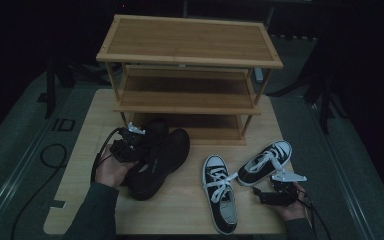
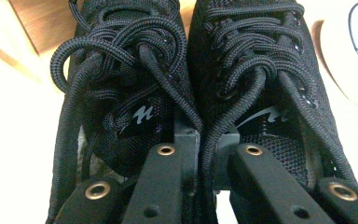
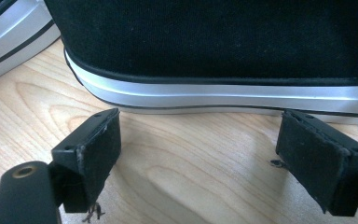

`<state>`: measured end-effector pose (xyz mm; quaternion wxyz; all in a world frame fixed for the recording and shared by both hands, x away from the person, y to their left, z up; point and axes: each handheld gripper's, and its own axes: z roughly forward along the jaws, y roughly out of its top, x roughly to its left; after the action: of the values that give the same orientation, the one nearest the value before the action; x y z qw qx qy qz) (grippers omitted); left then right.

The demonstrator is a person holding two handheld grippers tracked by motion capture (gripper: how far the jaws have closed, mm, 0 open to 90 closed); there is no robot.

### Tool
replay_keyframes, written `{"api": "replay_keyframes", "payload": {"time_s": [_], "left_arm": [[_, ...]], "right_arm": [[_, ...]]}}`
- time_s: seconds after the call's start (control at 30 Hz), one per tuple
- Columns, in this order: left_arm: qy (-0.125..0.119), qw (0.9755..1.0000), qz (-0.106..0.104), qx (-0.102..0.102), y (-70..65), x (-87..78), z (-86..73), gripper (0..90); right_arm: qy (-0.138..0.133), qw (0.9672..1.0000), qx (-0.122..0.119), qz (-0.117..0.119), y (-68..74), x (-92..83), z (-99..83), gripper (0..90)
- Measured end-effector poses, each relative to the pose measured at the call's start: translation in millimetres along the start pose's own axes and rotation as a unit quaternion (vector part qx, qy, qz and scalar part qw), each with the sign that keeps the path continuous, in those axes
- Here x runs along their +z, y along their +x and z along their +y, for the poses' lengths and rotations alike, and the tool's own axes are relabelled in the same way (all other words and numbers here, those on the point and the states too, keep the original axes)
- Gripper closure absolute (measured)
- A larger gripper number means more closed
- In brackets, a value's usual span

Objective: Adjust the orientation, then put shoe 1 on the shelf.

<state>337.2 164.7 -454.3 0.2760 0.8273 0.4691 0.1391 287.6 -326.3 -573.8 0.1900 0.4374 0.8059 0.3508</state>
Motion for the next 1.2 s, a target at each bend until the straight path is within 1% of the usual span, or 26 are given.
{"api": "replay_keyframes", "payload": {"time_s": [0.1, 0.13, 0.23, 0.37, 0.57, 0.6, 0.67, 0.77, 0.8, 0.9, 0.93, 0.97, 1.07, 1.13, 1.2], "left_arm": [[-0.002, 1.0, 0.0, -0.002, 0.3, 0.9, 0.7, 84.9], [-0.002, 1.0, 0.001, -0.005, 0.4, 2.0, 1.5, 84.9], [-0.002, 1.0, 0.007, -0.006, 1.2, 4.2, 3.3, 84.9], [-0.004, 0.9999, 0.009, -0.011, 1.8, 6.2, 5.2, 84.9], [-0.003, 0.9998, 0.019, -0.007, 0.4, 9.4, 10.8, 84.9], [0.0, 0.9997, 0.023, -0.002, -0.8, 11.5, 13.2, 84.9], [0.002, 0.9996, 0.027, 0.001, -1.5, 14.4, 16.0, 84.9], [0.003, 0.9995, 0.03, 0.002, -2.3, 17.5, 19.0, 84.9], [0.002, 0.9994, 0.034, -0.002, -3.0, 20.6, 21.8, 84.9], [0.002, 0.9993, 0.037, -0.001, -3.7, 22.9, 24.7, 84.9], [-0.001, 0.9993, 0.037, -0.006, -3.9, 26.0, 27.1, 84.9], [-0.001, 0.9993, 0.037, -0.006, -3.9, 26.0, 27.1, 84.9], [-0.004, 0.9987, 0.048, -0.015, -5.0, 35.1, 32.3, 85.0], [-0.005, 0.9986, 0.051, -0.016, -5.5, 37.6, 33.9, 85.0], [-0.008, 0.9982, 0.055, -0.021, -6.2, 42.9, 37.5, 84.9]], "right_arm": [[0.0, 1.0, 0.0, 0.0, 0.0, 0.0, 0.0, 13.8], [0.0, 1.0, 0.0, 0.0, 0.0, 0.0, 0.0, 13.9], [0.0, 1.0, 0.0, 0.0, -0.1, 0.1, 0.1, 13.8], [0.0, 1.0, -0.001, 0.0, -0.2, 0.2, 0.2, 13.8], [0.0, 1.0, -0.001, 0.001, -0.3, 0.3, 0.2, 13.8], [0.0, 1.0, -0.001, 0.001, -0.3, 0.2, 0.2, 13.8], [0.0, 1.0, -0.001, 0.001, -0.3, 0.3, 0.2, 13.8], [0.0, 1.0, -0.001, 0.001, -0.3, 0.3, 0.2, 13.8], [0.0, 1.0, -0.001, 0.001, -0.3, 0.3, 0.2, 13.8], [0.0, 1.0, -0.001, 0.001, -0.3, 0.3, 0.2, 13.8], [0.0, 1.0, -0.001, 0.001, -0.4, 0.2, 0.2, 13.8], [0.0, 1.0, -0.001, 0.001, -0.4, 0.2, 0.2, 13.8], [0.0, 1.0, -0.001, 0.001, -0.4, 0.3, 0.3, 13.8], [0.0, 1.0, -0.001, 0.001, -0.3, 0.3, 0.3, 13.8], [0.0, 1.0, -0.001, 0.001, -0.4, 0.3, 0.3, 13.8]]}}
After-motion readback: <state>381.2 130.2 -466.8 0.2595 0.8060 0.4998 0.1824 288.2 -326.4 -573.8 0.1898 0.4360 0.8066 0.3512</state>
